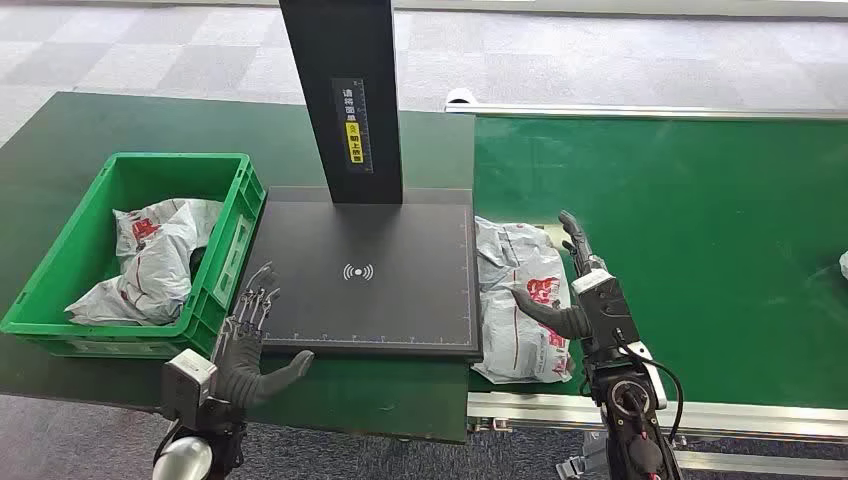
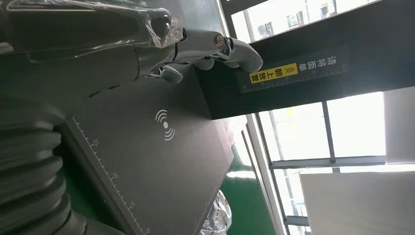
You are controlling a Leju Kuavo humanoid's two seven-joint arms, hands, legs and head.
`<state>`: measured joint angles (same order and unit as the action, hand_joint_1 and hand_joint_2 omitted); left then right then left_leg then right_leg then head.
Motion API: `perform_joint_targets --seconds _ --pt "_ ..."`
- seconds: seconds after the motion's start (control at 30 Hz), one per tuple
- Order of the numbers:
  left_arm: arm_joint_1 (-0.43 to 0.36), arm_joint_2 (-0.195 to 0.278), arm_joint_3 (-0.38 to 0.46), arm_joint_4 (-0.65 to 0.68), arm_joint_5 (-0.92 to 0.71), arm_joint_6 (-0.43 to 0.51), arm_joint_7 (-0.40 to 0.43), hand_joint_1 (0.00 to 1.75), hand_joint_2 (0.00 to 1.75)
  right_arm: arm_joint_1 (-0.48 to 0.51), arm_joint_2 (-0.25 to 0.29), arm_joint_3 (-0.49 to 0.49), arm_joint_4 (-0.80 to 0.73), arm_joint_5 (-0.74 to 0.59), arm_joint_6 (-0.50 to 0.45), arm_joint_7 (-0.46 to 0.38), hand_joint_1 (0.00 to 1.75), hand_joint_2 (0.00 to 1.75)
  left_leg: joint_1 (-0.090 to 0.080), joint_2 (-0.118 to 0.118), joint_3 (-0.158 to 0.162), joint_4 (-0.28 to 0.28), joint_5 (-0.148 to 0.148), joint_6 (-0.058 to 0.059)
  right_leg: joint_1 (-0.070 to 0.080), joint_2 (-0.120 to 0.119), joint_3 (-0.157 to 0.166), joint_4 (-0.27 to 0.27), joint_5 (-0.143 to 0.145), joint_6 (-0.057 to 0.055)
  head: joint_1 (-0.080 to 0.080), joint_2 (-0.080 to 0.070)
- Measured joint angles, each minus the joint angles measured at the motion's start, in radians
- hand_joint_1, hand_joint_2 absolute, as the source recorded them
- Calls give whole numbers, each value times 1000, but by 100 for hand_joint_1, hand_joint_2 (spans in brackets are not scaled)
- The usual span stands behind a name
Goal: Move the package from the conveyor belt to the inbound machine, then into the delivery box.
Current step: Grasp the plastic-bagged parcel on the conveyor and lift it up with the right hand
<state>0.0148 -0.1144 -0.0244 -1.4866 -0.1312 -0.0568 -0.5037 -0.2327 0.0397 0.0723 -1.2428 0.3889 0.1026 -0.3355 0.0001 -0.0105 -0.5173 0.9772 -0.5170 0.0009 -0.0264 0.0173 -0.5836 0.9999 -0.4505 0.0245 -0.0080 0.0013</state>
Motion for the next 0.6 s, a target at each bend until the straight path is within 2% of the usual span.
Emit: perform_joint_targets --seconds 0.23,0.37,0.47,0.6 --pt "0 0 0 0 0 0 0 0 175 -2 -3 2 4 7 -5 4 0 175 0 0 0 0 0 0 0 0 0 0 0 0 0 0" --pt "2 0 0 -6 0 -3 6 0 175 -13 -8 13 22 104 -90 67 0 175 0 0 0 0 0 0 0 0 0 0 0 0 0 0" --pt "0 1 -1 -10 0 -11 19 0 175 -49 -12 16 110 186 -139 124 0 175 0 0 0 0 0 0 0 0 0 0 0 0 0 0" --pt "-17 2 -11 -6 0 -19 29 0 175 -116 -9 20 314 229 -130 139 0 175 0 0 1 0 0 0 0 0 1 0 0 0 0 0"
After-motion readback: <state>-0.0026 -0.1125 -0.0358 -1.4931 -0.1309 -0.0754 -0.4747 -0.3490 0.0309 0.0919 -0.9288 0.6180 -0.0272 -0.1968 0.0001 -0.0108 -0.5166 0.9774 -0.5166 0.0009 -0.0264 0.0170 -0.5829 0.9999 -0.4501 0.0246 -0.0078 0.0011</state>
